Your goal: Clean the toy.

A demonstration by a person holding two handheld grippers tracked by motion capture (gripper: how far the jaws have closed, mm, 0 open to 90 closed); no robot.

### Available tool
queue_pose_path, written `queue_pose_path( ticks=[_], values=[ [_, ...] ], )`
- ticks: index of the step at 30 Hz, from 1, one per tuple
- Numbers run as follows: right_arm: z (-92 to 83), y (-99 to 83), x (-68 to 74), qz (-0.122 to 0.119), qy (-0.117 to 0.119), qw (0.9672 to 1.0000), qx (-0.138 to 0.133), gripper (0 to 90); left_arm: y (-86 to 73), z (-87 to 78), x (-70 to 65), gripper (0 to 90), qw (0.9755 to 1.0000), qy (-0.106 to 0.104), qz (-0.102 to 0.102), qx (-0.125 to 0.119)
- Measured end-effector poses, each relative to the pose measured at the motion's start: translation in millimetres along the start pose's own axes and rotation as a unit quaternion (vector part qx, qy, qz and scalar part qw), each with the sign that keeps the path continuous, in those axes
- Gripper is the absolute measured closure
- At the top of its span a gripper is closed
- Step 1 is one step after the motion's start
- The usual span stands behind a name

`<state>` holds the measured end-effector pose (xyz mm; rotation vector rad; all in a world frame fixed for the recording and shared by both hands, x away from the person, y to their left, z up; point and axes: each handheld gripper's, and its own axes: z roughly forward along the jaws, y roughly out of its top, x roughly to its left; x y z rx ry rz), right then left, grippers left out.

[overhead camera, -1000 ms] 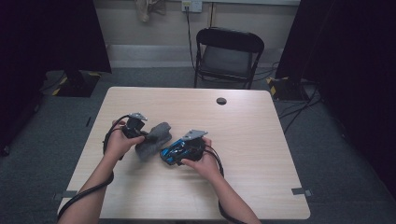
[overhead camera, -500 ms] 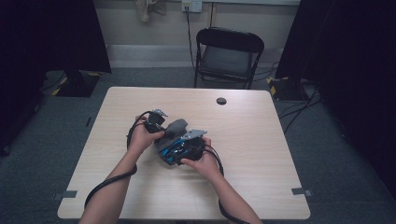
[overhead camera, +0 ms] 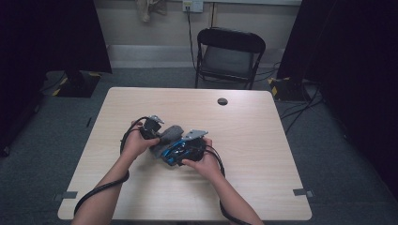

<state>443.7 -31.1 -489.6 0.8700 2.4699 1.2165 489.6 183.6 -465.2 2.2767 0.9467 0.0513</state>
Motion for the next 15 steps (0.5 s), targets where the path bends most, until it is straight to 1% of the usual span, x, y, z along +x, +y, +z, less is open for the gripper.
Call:
queue_pose_path(
  ticks=[1, 2, 4, 5, 6, 7, 8, 11, 13, 15],
  values=[
    [0.0, 0.0, 0.0, 0.000, 0.000, 1.0000, 0.000, 5.0, 0.0, 0.0, 0.0, 77.2, 1.0000, 0.000, 0.000, 0.000],
    [0.0, 0.1, -0.1, 0.000, 0.000, 1.0000, 0.001, 5.1, -4.9, -4.5, 0.7, 77.2, 1.0000, 0.000, -0.002, 0.003],
    [0.1, 0.2, -0.1, -0.001, 0.000, 1.0000, 0.001, 5.0, -7.3, -6.4, 0.8, 77.2, 1.0000, 0.000, -0.003, 0.002],
    [0.1, 0.3, -0.2, -0.001, 0.000, 1.0000, 0.001, 5.1, -9.5, -8.4, 1.4, 77.2, 1.0000, 0.000, 0.000, 0.003],
    [0.1, 0.5, -0.2, -0.001, 0.001, 1.0000, 0.002, 5.0, -13.7, -11.6, 2.0, 77.3, 1.0000, -0.001, -0.003, 0.003],
    [0.1, 0.5, -0.2, -0.001, 0.001, 1.0000, 0.002, 5.0, -13.7, -11.6, 2.0, 77.3, 1.0000, -0.001, -0.003, 0.003],
    [0.0, 0.4, -0.2, -0.001, 0.000, 1.0000, 0.002, 5.0, -17.6, -14.6, 2.6, 77.3, 1.0000, -0.004, -0.008, 0.002],
    [0.0, 0.4, -0.2, -0.001, 0.000, 1.0000, 0.001, 5.1, -23.8, -19.0, 2.7, 77.3, 0.9999, -0.005, -0.010, 0.002],
    [0.0, 0.4, -0.3, -0.001, 0.000, 1.0000, 0.002, 5.1, -25.8, -20.3, 2.7, 77.3, 0.9999, -0.006, -0.010, 0.003],
    [0.0, 0.2, -0.5, -0.001, 0.001, 1.0000, 0.001, 5.0, -31.9, -24.9, 3.5, 77.3, 0.9999, -0.007, -0.008, 0.003]
  ],
)
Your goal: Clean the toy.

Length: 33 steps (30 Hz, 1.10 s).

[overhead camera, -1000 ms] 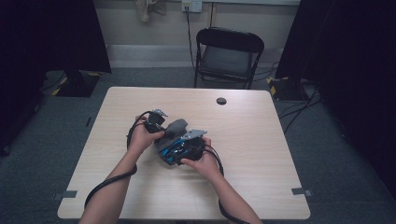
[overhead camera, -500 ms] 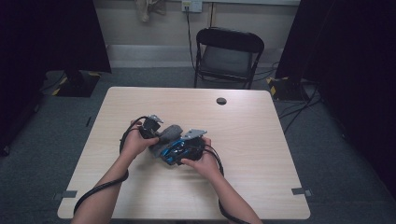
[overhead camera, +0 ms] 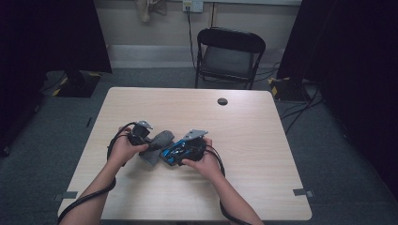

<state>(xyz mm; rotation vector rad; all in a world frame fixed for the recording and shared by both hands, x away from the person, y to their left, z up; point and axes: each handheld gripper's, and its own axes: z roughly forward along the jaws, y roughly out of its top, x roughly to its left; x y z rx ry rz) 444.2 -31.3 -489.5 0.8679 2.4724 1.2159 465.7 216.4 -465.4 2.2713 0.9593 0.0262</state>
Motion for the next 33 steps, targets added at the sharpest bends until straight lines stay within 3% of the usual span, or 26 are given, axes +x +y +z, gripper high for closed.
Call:
queue_pose_path(
  ticks=[15, 23, 33],
  values=[
    [-0.1, -2.1, 1.4, 0.002, -0.003, 0.9999, -0.010, 5.1, -27.0, -20.3, -13.8, 77.3, 0.9998, 0.009, 0.018, 0.004],
    [-0.3, -1.6, 2.1, 0.004, -0.006, 0.9999, -0.007, 5.0, -36.2, -34.6, -13.2, 77.4, 0.9999, 0.010, 0.009, 0.002],
    [-0.6, -2.7, 2.7, 0.007, -0.010, 0.9999, -0.012, 5.0, -34.4, -44.6, -18.2, 77.3, 0.9998, 0.014, 0.015, -0.001]
  ],
)
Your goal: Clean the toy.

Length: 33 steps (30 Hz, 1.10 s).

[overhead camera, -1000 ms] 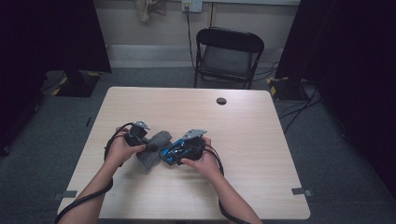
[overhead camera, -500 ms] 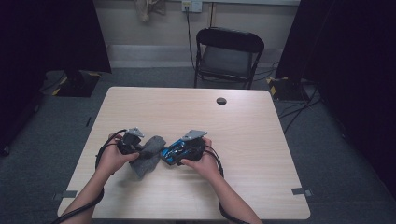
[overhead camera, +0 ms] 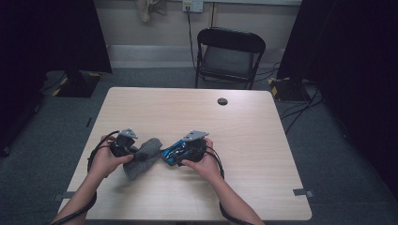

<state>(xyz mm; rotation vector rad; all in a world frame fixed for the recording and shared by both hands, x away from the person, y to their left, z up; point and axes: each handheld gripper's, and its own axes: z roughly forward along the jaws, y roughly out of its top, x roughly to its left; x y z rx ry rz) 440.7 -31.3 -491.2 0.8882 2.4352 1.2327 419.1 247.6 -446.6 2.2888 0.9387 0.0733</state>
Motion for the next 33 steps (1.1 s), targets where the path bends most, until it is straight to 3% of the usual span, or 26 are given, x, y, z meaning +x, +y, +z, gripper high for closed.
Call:
queue_pose_path(
  ticks=[6, 10, 18, 23, 27, 33],
  values=[
    [-1.7, 3.1, -3.8, 0.009, -0.001, 0.9999, 0.014, 6.3, 5.9, -3.3, -2.7, 77.2, 1.0000, 0.000, 0.005, -0.001],
    [-6.3, 3.8, -7.2, 0.007, 0.008, 0.9998, 0.015, 14.9, 10.8, -4.6, -3.8, 77.2, 1.0000, 0.000, 0.007, -0.002],
    [-22.2, -3.5, -22.9, -0.003, -0.010, 0.9995, 0.029, 14.8, 25.6, -6.8, -12.9, 77.2, 0.9998, -0.005, 0.019, -0.006],
    [-32.0, -8.4, -29.8, -0.001, -0.007, 0.9995, 0.032, 14.8, 34.1, -8.3, -17.8, 77.2, 0.9996, -0.009, 0.025, -0.012],
    [-40.3, -13.1, -36.4, -0.008, -0.009, 0.9992, 0.039, 14.8, 43.8, -8.9, -23.1, 77.2, 0.9990, -0.029, 0.020, -0.029],
    [-53.9, -19.6, -50.5, 0.001, -0.012, 0.9991, 0.040, 14.8, 67.2, -6.3, -38.3, 77.2, 0.9975, -0.040, 0.043, -0.040]
  ],
)
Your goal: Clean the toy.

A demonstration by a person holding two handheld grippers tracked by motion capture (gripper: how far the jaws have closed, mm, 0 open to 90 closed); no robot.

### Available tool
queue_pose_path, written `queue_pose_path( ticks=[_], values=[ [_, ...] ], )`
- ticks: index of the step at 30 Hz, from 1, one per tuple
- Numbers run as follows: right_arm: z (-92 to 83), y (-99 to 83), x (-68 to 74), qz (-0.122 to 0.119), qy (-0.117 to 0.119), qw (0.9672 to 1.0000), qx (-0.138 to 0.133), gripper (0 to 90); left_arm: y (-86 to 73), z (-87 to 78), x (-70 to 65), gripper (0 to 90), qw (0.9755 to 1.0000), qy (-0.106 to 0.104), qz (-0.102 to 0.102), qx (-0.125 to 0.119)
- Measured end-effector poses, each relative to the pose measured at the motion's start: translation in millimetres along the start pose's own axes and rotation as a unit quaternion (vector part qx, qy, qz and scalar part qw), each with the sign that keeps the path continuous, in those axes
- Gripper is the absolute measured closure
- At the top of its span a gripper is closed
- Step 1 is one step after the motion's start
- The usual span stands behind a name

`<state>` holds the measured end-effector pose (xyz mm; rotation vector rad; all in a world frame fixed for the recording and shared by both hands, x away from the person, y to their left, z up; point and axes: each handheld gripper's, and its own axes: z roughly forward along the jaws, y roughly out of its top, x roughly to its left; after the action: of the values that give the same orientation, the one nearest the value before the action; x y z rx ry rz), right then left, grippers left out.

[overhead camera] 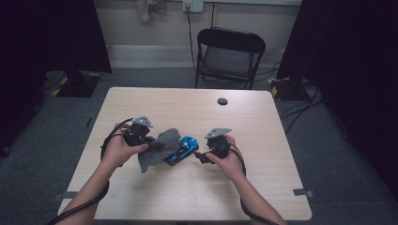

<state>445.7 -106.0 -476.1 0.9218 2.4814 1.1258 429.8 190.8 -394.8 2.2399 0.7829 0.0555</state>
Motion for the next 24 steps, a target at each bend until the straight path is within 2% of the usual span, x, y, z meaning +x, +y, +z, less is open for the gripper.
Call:
queue_pose_path(
  ticks=[6, 11, 16, 19, 20, 21, 24],
  values=[
    [-11.2, -1.2, -10.4, 0.005, -0.004, 1.0000, -0.002, 14.8, 15.7, 11.3, -9.1, 77.2, 0.9998, -0.015, 0.010, -0.008],
    [-26.6, -2.4, -25.9, 0.010, -0.013, 0.9999, -0.002, 14.9, 30.5, 29.3, -20.5, 77.2, 0.9994, -0.029, 0.019, -0.005],
    [-35.8, -7.3, -35.6, 0.019, -0.014, 0.9997, -0.006, 14.9, 36.4, 44.5, -30.0, 77.2, 0.9989, -0.038, 0.024, -0.009],
    [-42.5, -14.7, -42.2, 0.026, -0.020, 0.9994, -0.009, 14.9, 38.9, 61.0, -39.9, 77.2, 0.9984, -0.050, 0.028, -0.002],
    [-43.7, -16.9, -43.7, 0.027, -0.020, 0.9994, -0.009, 14.8, 38.9, 61.0, -39.9, 77.2, 0.9984, -0.050, 0.028, -0.002],
    [-45.0, -19.0, -44.8, 0.029, -0.021, 0.9993, -0.009, 14.9, 39.8, 69.5, -45.1, 77.2, 0.9981, -0.053, 0.030, 0.003],
    [-47.5, -22.6, -47.2, 0.030, -0.023, 0.9993, -0.007, 14.9, 40.6, 77.6, -50.2, 77.2, 0.9977, -0.058, 0.033, 0.008]
  ],
)
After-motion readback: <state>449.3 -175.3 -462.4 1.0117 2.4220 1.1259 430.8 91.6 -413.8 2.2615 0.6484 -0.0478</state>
